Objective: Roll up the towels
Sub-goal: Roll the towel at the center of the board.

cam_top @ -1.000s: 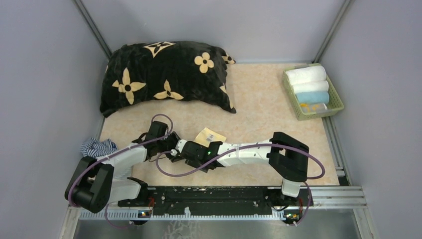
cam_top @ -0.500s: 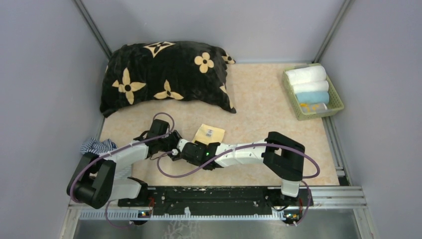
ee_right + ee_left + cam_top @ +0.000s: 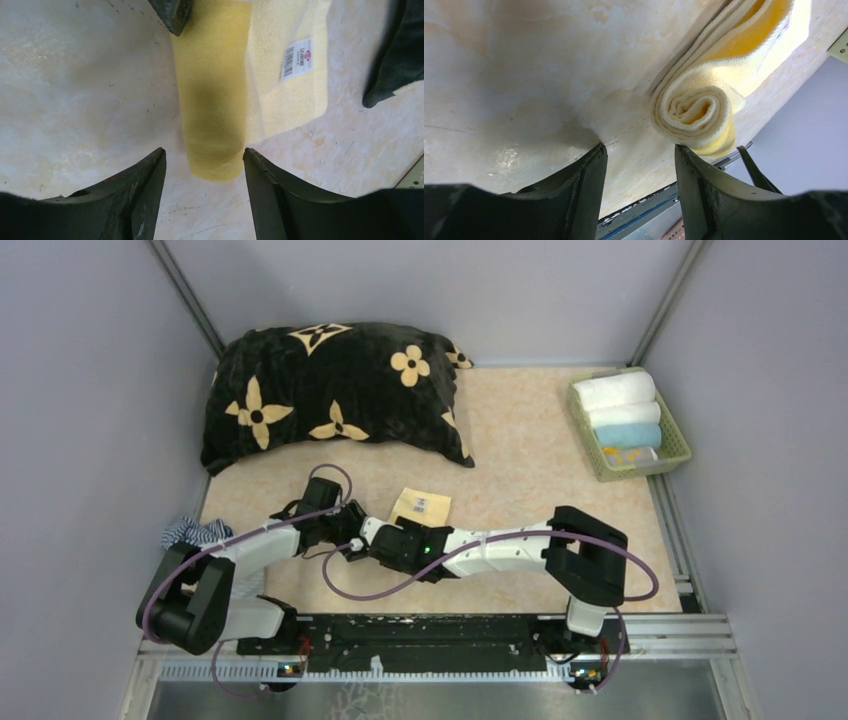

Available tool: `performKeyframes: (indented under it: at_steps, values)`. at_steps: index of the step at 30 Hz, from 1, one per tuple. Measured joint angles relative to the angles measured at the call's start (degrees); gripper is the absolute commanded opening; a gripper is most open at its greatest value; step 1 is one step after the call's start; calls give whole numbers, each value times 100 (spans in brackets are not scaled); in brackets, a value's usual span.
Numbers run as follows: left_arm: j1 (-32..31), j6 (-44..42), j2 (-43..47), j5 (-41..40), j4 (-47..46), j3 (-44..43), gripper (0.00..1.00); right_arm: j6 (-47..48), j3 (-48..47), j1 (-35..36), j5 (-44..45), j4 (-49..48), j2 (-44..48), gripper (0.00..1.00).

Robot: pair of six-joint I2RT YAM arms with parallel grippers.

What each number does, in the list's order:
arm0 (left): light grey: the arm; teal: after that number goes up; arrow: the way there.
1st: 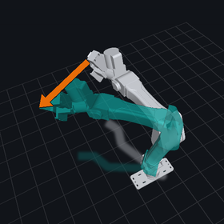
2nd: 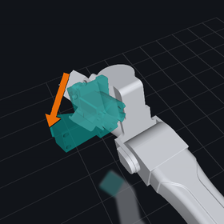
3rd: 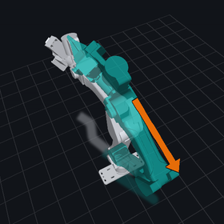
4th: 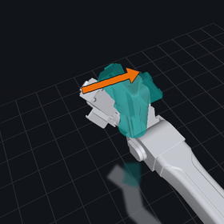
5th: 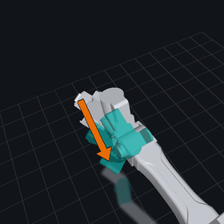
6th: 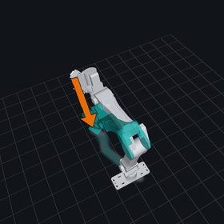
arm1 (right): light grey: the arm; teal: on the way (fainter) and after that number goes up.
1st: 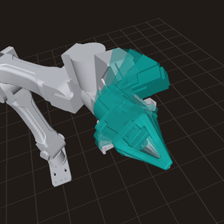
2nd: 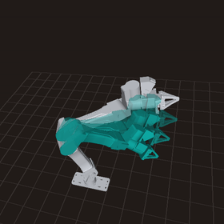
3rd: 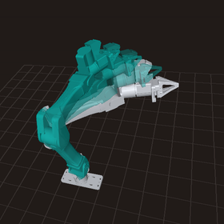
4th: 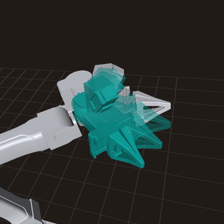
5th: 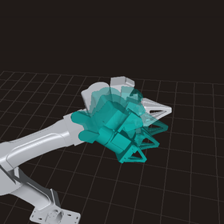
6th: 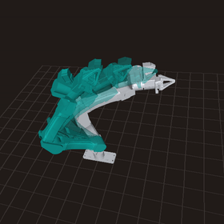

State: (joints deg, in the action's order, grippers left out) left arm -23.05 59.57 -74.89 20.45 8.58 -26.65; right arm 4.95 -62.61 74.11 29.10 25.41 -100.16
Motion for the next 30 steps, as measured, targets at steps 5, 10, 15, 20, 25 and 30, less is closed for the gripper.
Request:
performKeyframes:
  at_steps: [5, 10, 15, 20, 25, 30]
  values:
    - [0, -9, -4, -7, 15, -13, 60, 101, 33, 0, 39, -96, 197, 62]
    - [-7, -9, -7, -11, 20, -17, 60, 109, 35, -2, 15, -116, 13, 60]
    - [-7, -9, -7, -15, 22, -17, 60, 127, 74, -42, 20, -251, -339, 50]
    - [-9, -11, 24, -37, 33, -17, 61, 140, 70, -186, -63, -380, -391, 31]
    - [-9, -55, 138, -177, 90, -7, 64, 146, -4, -431, -417, -398, -411, 0]
    - [-9, -153, 479, -396, 361, 22, 69, 9, -400, -986, -1738, -125, -433, 0]
